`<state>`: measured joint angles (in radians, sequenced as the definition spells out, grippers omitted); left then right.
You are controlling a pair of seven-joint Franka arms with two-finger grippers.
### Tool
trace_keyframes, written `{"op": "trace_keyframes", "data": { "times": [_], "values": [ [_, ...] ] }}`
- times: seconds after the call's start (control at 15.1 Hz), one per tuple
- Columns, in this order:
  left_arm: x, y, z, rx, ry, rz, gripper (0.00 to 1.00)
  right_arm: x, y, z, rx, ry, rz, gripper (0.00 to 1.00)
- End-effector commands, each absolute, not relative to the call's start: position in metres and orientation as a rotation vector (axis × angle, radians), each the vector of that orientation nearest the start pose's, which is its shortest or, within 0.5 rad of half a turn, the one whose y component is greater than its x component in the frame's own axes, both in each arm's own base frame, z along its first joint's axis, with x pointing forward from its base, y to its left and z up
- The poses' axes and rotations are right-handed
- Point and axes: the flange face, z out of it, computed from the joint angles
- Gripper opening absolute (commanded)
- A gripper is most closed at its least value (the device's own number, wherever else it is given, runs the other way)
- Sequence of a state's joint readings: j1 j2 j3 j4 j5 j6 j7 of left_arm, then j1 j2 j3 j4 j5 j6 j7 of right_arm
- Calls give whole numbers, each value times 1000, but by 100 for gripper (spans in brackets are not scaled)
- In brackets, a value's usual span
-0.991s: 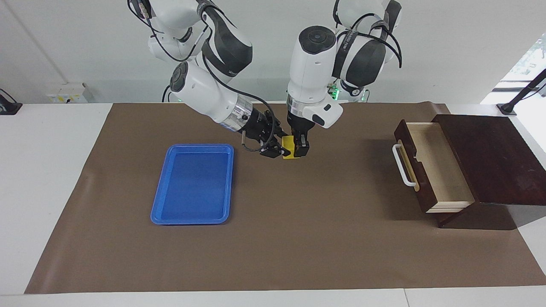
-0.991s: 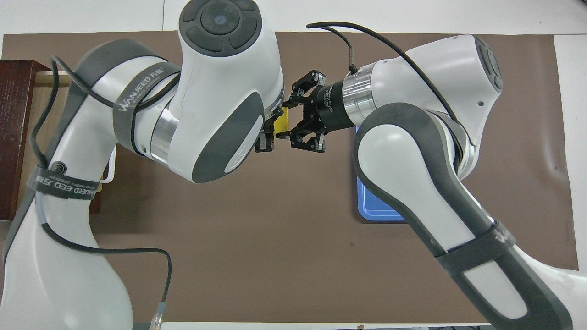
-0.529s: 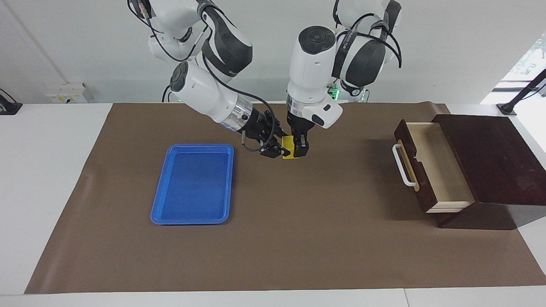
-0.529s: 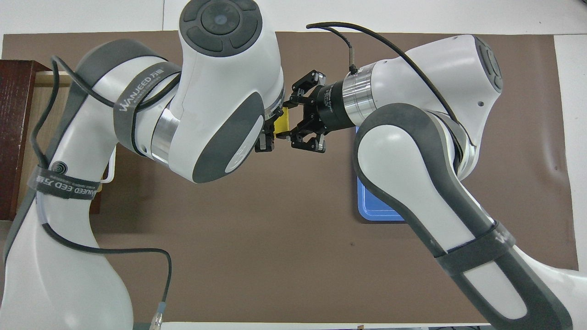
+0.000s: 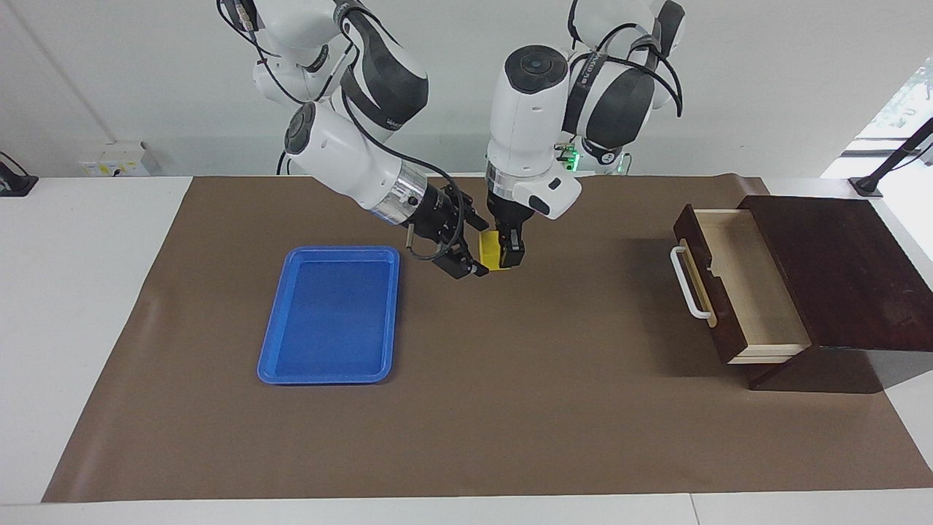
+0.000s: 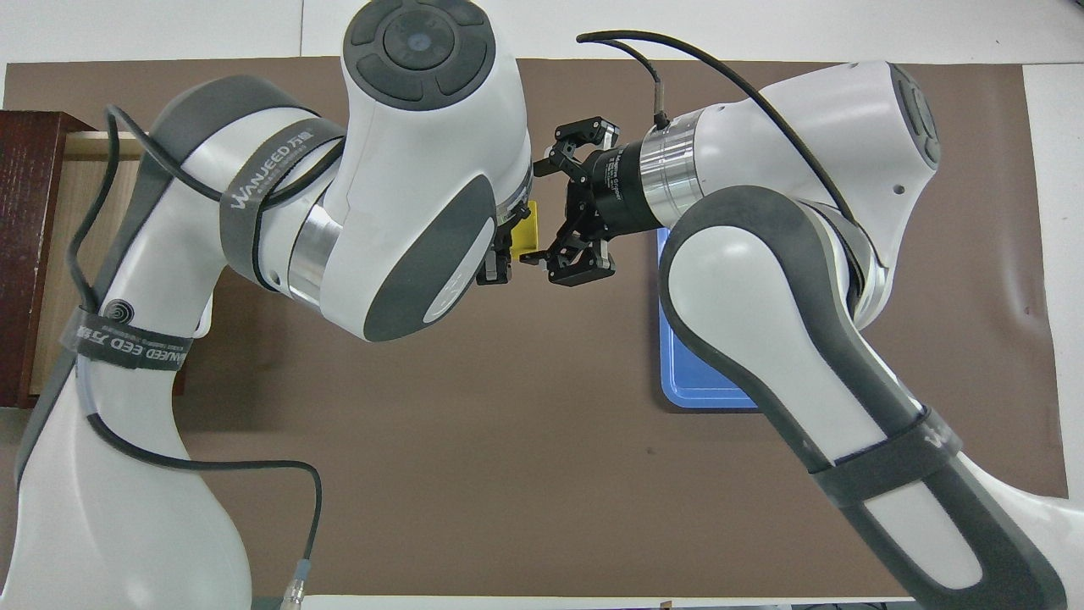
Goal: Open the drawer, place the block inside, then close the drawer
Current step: 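Carry the cube into the drawer while the right gripper withdraws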
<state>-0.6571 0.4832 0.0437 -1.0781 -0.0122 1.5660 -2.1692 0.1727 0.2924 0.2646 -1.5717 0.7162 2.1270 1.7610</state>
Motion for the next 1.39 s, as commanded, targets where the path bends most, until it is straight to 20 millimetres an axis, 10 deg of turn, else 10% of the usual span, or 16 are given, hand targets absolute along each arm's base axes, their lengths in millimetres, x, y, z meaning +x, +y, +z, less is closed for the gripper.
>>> {"op": "trace_keyframes", "data": {
  "times": [0.0, 0.13, 0.53, 0.86, 1.32],
  "values": [
    [578, -373, 559, -2246, -2159, -55, 0, 620, 264, 529, -1640, 1877, 682, 100],
    [590, -352, 553, -2314, -2060, -65, 0, 640, 219, 548, -1611, 1888, 660, 100],
    [651, -190, 560, -2485, -1845, -45, 0, 661, 110, 552, -1951, 1724, 424, 100],
    [646, -67, 576, -2499, -1825, -2, 0, 653, 52, 541, -2452, 1293, 237, 100],
    [615, 0, 552, -2474, -1928, -66, 0, 628, 2, 567, -2891, 672, 87, 100]
  ]
}}
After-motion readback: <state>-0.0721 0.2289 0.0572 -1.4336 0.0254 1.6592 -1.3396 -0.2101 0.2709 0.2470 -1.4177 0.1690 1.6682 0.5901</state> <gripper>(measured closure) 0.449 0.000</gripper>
